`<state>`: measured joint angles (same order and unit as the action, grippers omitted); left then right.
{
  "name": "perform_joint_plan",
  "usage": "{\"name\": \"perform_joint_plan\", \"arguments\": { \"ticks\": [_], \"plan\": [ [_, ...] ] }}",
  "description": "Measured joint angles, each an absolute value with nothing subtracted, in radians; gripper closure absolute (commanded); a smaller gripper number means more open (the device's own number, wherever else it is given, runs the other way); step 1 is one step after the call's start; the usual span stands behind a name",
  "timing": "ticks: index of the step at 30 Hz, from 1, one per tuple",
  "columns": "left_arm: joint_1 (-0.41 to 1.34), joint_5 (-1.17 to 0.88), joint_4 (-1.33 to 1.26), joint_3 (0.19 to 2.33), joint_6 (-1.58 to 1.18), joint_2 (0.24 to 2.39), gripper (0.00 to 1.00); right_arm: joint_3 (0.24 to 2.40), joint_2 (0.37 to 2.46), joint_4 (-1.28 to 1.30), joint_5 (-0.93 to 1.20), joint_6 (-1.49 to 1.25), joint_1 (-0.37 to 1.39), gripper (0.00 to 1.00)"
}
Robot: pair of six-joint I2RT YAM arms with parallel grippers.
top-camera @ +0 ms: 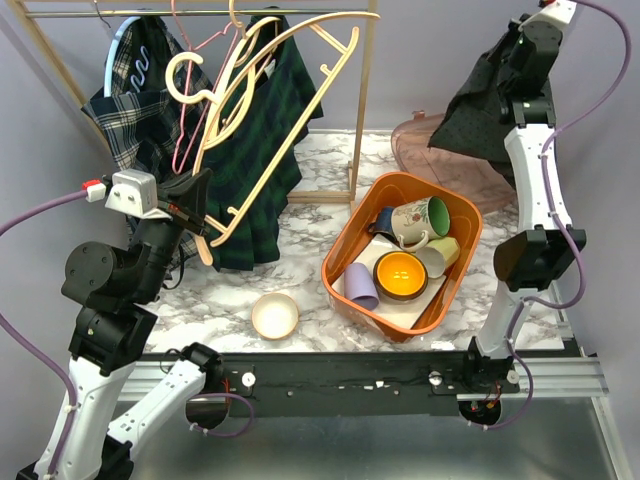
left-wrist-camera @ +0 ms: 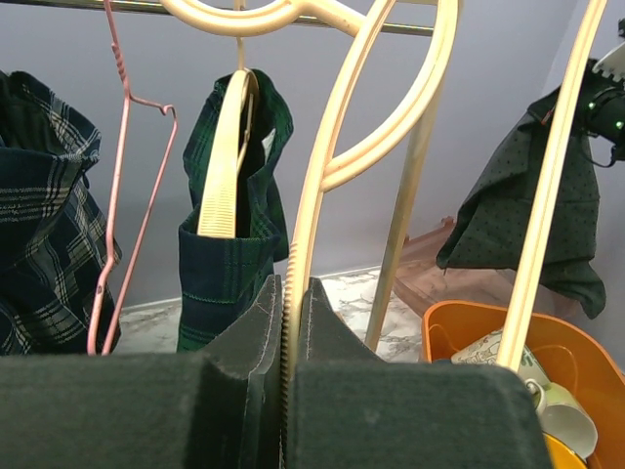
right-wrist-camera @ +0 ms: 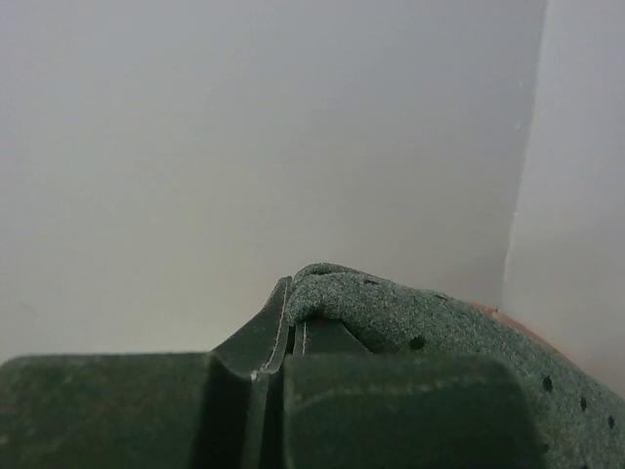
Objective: Remove the skirt from the hanger
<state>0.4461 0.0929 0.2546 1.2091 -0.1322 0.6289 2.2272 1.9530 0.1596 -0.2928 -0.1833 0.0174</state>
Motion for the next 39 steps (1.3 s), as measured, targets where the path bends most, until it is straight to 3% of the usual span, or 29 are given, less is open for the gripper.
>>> {"name": "perform_joint_plan", "arguments": {
  "ticks": [16,28,34,38,39],
  "plan": [
    [0.445,0.093,0.250,1.209,-0.132,0.627,1.00,2.282,1.862,0.056,-0.299,-0.138,0.017,0.99],
    [0.444,0.093,0.245,1.202,-0.131,0.619,1.00,2.261,1.957,0.046,-0.269,-0.171,0.001,0.99],
    [0.444,0.093,0.240,1.195,-0.131,0.619,1.00,2.146,1.981,0.038,-0.224,-0.197,-0.031,0.99],
    [0.441,0.093,0.238,1.194,-0.131,0.619,1.00,1.953,1.958,0.003,-0.237,-0.220,-0.046,0.99],
    [0.440,0.093,0.233,1.193,-0.131,0.619,1.00,1.890,1.951,-0.001,-0.236,-0.237,-0.052,0.91]
  ]
}}
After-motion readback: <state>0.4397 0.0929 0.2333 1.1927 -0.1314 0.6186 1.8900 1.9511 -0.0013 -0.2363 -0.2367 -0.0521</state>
